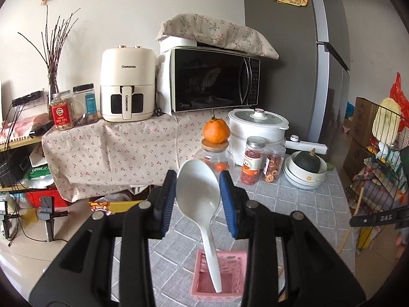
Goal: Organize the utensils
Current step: 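Drop the spoon into the pink basket with the left tool while the right tool inserts the chopstick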
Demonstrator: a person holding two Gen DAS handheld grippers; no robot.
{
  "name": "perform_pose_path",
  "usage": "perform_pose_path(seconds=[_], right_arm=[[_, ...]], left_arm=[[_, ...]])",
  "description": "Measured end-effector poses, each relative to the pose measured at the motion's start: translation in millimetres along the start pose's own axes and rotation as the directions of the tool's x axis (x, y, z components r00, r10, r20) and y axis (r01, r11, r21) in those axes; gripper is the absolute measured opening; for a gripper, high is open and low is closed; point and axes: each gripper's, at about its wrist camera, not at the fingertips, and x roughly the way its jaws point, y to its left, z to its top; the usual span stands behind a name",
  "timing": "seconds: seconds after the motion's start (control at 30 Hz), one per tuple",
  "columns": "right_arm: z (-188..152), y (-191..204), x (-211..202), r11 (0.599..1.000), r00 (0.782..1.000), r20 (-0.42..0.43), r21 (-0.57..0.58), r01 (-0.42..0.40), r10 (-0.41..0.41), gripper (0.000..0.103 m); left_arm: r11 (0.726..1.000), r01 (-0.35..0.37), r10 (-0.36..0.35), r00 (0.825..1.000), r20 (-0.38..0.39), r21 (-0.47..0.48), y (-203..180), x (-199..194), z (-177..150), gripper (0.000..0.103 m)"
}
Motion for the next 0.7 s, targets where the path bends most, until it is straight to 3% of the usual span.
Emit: perform_pose_path(seconds=[0.33, 0.57, 0.7], right_arm=[[-1, 21, -26, 0.997, 0.996, 0.078, -0.076, -0.026, 0.032, 0.006], [-3, 35, -35, 0.993, 0.992, 0.113, -0.111, -0.039, 0.051, 0.006], [-3, 50, -49, 0.987, 0.987, 0.138, -0.151, -0.061, 0.082, 0.006]], left_arm=[[0.997, -0.075, 0.075, 0.997, -0.009, -0.010, -7, 31, -22, 0.036], [0.996, -0.091, 0.092, 0.988, -0.124, 0.017, -7, 56, -36, 0.037], [0.998, -0.060, 0.054, 0.981, -0.188, -0.027, -2, 58, -34, 0.047]])
